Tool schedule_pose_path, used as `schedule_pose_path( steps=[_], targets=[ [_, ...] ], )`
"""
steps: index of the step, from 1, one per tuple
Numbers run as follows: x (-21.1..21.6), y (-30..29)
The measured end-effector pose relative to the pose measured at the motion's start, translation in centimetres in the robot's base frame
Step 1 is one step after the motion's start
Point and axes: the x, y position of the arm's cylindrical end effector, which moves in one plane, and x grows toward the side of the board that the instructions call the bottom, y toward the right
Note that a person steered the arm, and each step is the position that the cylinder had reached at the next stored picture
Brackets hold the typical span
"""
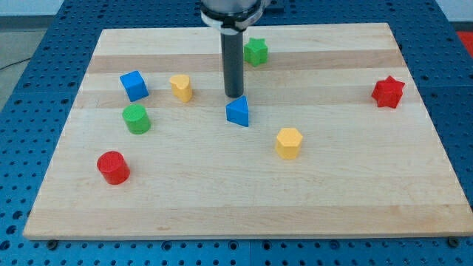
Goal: Move both the circles towards blue triangle
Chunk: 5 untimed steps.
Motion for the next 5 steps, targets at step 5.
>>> schedule_pose_path(
  steps=[5],
  targets=[
    [11.4,4.6]
  ],
)
